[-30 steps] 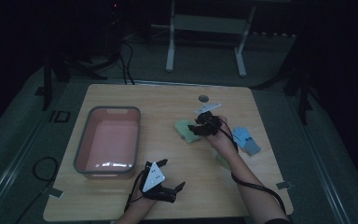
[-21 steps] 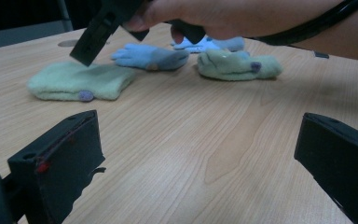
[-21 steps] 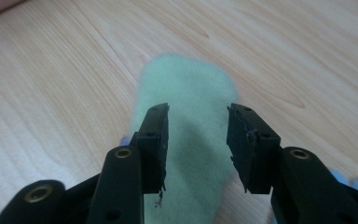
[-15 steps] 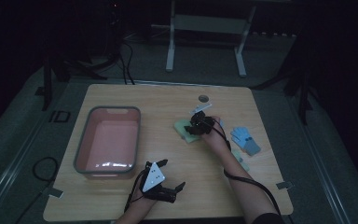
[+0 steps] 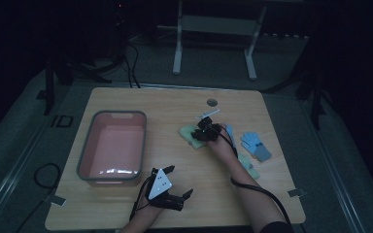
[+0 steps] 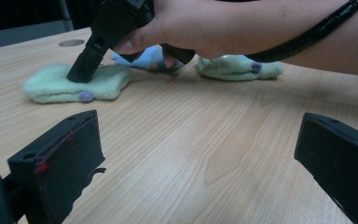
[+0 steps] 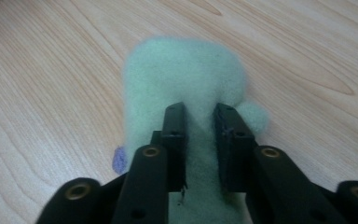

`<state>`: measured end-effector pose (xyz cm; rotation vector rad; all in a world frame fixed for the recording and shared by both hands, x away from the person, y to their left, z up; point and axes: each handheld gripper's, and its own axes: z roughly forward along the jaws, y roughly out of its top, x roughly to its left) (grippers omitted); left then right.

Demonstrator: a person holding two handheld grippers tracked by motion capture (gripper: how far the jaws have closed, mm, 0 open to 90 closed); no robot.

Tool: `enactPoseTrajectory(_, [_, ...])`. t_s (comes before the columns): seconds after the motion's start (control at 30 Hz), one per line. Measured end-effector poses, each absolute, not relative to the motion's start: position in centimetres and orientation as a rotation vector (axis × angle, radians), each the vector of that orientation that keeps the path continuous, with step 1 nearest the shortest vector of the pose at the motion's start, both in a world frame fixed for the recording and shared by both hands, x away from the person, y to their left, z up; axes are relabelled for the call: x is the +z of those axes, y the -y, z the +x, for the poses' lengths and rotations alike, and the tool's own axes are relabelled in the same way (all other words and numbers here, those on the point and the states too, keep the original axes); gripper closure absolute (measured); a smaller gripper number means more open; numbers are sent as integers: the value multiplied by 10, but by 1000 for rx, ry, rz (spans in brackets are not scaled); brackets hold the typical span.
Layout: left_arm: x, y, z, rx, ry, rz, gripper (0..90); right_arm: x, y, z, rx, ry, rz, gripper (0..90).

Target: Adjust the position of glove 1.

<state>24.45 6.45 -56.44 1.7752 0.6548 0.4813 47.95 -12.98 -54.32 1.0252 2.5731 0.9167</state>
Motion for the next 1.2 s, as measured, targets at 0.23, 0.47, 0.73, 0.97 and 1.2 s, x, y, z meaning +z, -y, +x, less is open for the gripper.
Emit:
enactPoseTrajectory(0.23, [-564,-65,245,475,-661,1773,11,-538,126,471,950,-2542,1121,843])
enactPoseTrajectory(0.47, [-564,-65,244,488,-659,1768,11,-501,130,441,999,-2435,1185,850])
enactPoseTrajectory(0.73, [-564,-65,244,495,-667,1763,11,-475,142,401,1025,-2331,1257,852])
enactPoseTrajectory(0.97, [-565,-65,244,499,-670,1757,11,-460,157,354,1110,-2220,1302,852])
enactPoseTrajectory(1.2, [-565,-66,243,513,-674,1751,11,-463,170,308,1155,-2101,1370,852])
